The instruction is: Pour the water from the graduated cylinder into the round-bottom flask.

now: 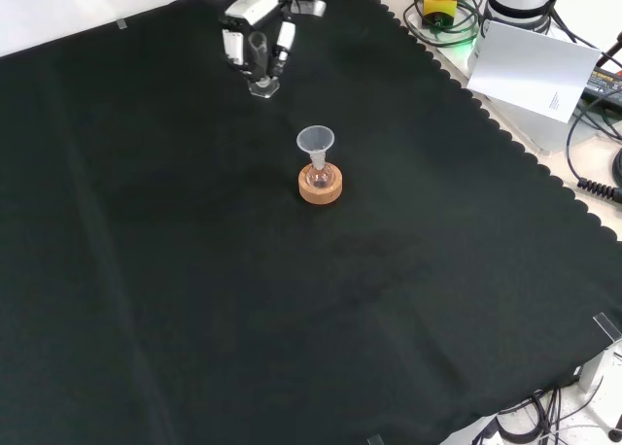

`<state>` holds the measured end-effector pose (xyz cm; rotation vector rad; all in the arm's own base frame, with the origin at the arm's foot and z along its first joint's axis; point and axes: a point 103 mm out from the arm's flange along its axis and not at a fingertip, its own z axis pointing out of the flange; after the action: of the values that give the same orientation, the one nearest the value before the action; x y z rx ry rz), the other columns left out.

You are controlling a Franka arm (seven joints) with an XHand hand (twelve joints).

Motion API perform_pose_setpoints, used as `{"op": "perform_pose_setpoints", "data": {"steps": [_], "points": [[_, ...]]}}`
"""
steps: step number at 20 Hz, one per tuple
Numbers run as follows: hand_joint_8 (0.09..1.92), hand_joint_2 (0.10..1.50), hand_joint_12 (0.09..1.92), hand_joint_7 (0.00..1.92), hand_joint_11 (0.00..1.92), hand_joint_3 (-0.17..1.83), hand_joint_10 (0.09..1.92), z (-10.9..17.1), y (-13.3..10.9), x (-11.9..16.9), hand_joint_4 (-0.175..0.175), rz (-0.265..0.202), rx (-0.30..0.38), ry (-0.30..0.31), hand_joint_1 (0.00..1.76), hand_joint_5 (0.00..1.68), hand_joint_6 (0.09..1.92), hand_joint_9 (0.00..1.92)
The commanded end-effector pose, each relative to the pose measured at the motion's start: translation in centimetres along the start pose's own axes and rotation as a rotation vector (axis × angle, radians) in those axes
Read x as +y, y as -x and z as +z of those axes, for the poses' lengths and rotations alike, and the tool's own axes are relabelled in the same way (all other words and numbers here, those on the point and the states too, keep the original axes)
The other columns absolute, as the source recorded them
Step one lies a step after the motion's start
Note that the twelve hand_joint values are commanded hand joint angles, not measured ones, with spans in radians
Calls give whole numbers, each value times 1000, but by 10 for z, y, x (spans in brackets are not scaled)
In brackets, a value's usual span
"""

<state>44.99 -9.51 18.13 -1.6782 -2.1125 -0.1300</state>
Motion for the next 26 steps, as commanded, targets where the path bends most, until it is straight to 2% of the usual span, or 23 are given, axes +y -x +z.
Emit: {"op": "perform_pose_setpoints", "data": {"steps": [1,7,13,20,26], "points": [[783,1016,796,1132,1136,-3,466,14,-22,-20,-96,-6,-69,-110,1396,1097,857,1295],[778,1016,795,1135,1137,-3,469,29,-42,-14,-96,-12,-149,-250,1396,1099,854,1293],[771,1015,792,1139,1136,-3,474,39,-58,0,-97,21,-232,-386,1397,1102,850,1289],[765,1015,790,1144,1136,-3,481,42,-70,10,-97,53,-346,-458,1397,1105,846,1284],[762,1015,789,1145,1136,-3,485,37,-62,10,-97,112,-399,-504,1397,1105,845,1283]]}}
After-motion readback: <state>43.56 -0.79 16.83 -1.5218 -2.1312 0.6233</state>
